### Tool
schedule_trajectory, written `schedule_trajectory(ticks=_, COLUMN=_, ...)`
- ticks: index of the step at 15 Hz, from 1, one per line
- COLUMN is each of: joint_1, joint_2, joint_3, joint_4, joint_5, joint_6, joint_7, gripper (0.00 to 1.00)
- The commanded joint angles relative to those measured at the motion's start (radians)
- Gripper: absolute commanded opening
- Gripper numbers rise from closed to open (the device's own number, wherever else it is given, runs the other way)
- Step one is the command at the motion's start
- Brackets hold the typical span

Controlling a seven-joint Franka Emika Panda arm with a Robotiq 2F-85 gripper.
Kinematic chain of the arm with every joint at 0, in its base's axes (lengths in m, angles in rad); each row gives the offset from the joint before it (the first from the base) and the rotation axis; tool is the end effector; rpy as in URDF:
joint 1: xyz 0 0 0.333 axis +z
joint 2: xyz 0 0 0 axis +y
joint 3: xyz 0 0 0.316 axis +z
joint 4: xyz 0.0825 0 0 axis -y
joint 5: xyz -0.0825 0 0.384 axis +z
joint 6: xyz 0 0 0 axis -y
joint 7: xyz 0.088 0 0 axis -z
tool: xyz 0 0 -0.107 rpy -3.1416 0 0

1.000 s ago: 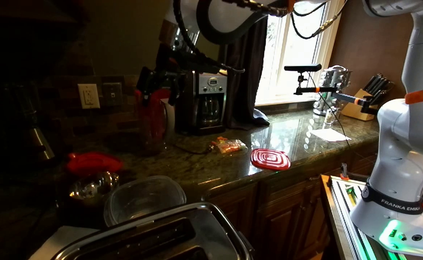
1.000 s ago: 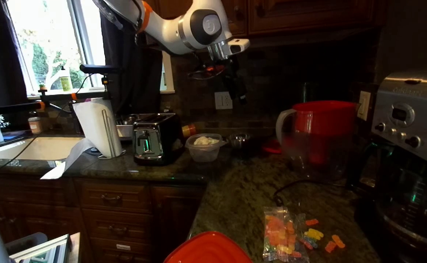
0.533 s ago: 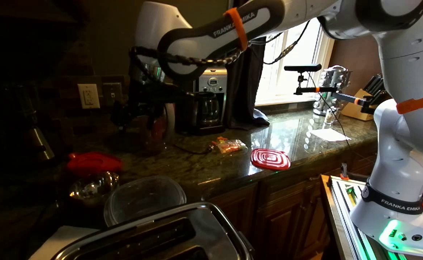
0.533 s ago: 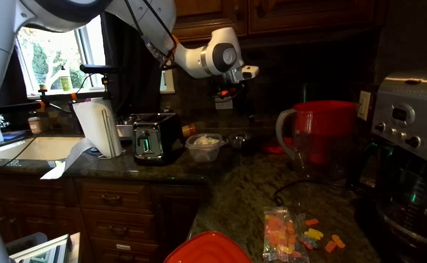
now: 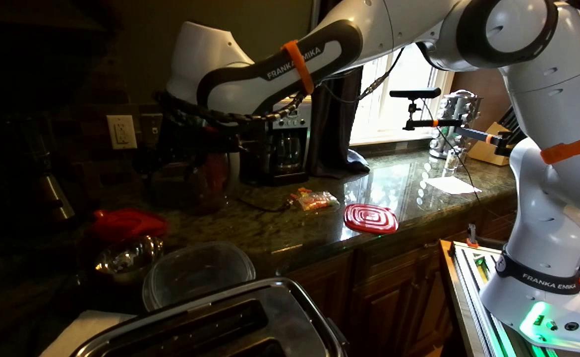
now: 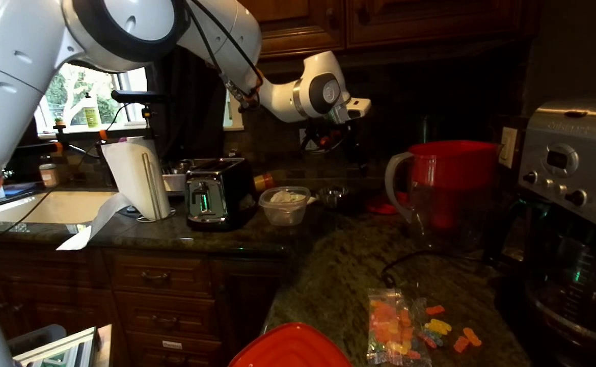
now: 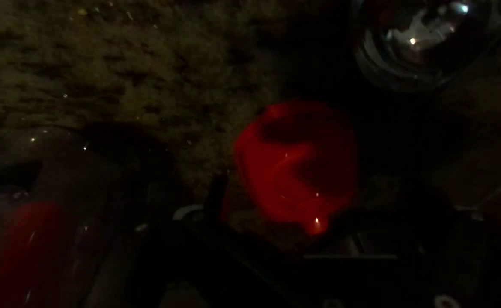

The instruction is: Move an object from one position

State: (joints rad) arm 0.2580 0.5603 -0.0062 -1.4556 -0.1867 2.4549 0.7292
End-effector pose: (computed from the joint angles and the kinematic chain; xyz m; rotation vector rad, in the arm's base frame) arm 0.7213 0.1866 0.4065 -2.9420 0.5316 -0.6955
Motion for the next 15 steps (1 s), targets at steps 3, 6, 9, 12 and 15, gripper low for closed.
schedule_trajectory(ticks=3, joint_1=0.136, joint_2=0.147, joint_3=-0.175, joint_4=0.138, joint_5=-0.103, joint_6=0.065, joint_7=0.333, gripper=1.0)
schedule_trajectory(ticks=6, joint_1=0.146, joint_2=0.218, joint_3=-0.184, joint_4=0.229, joint_5=-0.095, joint_6=-0.138, joint_7=0.389, gripper=1.0)
schedule_trajectory(ticks=9, joint_1=0.095, joint_2=0.283, joint_3=-0.111, joint_4=0.329, joint_5=-0.031, joint_6=-0.238, joint_7=0.337, gripper=1.0)
schedule_trajectory(ticks=12, joint_1=0.041, joint_2=0.345, joint_3=-0.039, joint_4=0.426, joint_5=0.056, joint_6=-0.243, joint_7=0.275, gripper=1.0)
schedule_trajectory(ticks=15, joint_1=0.022, joint_2=0.406, joint_3=-0.041, joint_4=0.512, joint_5=0.097, joint_6=-0.277, joint_7=0.269, gripper=1.0)
